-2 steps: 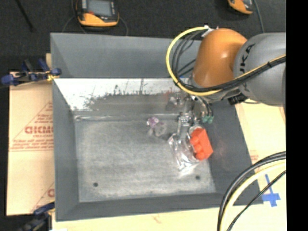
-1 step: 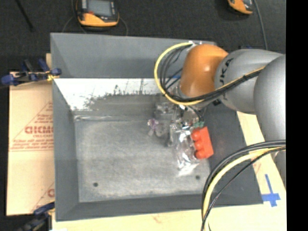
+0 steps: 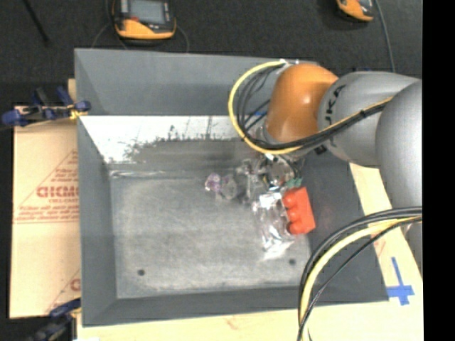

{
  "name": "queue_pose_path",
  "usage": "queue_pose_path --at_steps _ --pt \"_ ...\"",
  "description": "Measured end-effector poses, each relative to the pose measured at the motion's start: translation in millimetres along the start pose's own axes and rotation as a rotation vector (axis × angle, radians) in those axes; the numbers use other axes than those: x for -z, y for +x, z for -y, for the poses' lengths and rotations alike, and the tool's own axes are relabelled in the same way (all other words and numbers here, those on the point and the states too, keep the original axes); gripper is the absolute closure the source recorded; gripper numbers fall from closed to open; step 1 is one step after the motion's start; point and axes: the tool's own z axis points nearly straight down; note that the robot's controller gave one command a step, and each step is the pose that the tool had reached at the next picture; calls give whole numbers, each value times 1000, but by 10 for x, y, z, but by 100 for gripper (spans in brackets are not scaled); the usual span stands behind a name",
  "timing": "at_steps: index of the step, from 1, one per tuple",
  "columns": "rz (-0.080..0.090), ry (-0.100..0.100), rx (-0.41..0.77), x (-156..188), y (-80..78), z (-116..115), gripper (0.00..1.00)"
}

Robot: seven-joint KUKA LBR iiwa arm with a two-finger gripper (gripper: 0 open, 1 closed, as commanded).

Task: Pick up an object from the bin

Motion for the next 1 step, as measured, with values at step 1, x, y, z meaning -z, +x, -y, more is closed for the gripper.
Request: queue_pose_path --at_steps 1 --pt "8 4 -5 1445 71 -94 100"
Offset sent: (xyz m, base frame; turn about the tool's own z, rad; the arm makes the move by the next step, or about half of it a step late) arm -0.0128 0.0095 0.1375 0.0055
